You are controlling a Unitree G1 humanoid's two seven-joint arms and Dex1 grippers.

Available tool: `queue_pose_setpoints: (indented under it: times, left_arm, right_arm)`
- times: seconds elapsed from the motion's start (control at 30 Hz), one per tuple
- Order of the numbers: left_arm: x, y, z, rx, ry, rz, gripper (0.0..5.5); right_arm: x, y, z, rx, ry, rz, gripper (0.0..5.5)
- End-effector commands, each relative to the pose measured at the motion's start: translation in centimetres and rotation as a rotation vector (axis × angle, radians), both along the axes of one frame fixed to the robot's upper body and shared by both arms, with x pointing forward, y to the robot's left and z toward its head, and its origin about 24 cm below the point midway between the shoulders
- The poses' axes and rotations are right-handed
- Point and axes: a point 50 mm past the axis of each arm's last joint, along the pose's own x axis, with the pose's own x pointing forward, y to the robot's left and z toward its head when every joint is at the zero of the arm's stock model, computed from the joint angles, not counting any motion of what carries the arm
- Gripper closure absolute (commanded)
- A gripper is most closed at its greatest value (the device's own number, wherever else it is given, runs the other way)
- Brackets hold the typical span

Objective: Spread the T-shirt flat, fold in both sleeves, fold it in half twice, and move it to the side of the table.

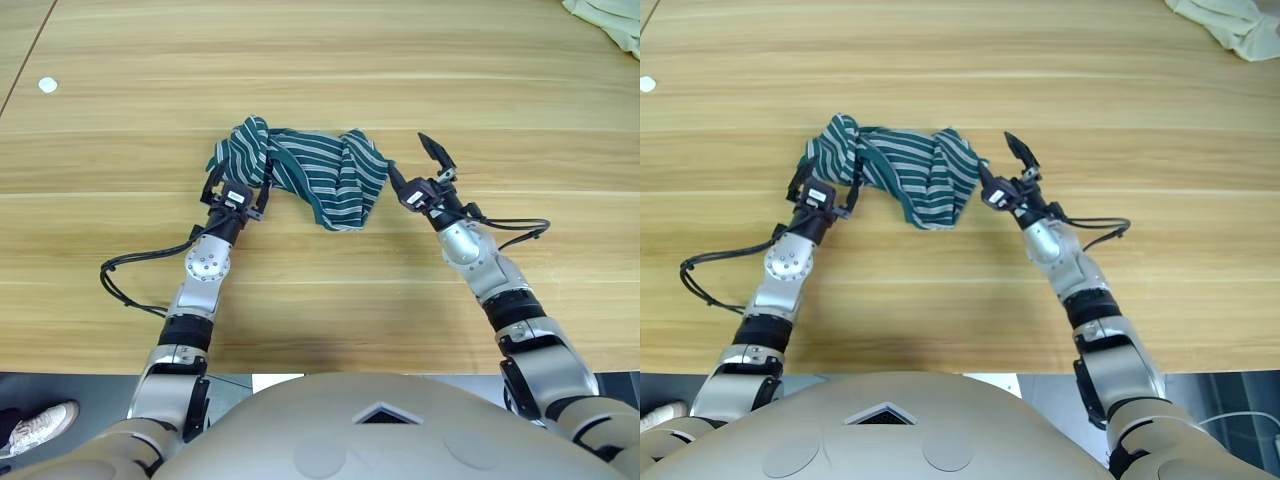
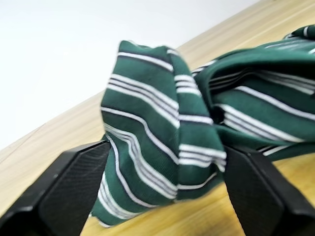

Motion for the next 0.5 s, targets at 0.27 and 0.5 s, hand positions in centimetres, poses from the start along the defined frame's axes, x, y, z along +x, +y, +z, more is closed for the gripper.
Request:
queue_pose_setpoints:
  times: [0.27, 0.5]
  left_arm:
    - [-2.0, 1.7, -0.6, -0.037, 0.063, 0.010, 1.52]
    - [-2.1, 4.5, -1.0, 0.002, 0.092, 0.163, 1.52]
  right_arm:
    - [-0.7, -0.5, -1.0, -0.017, 0.037, -0.012, 1.90]
    - [-0.9, -0.4, -1.1, -0.014, 0.042, -0.016, 1.90]
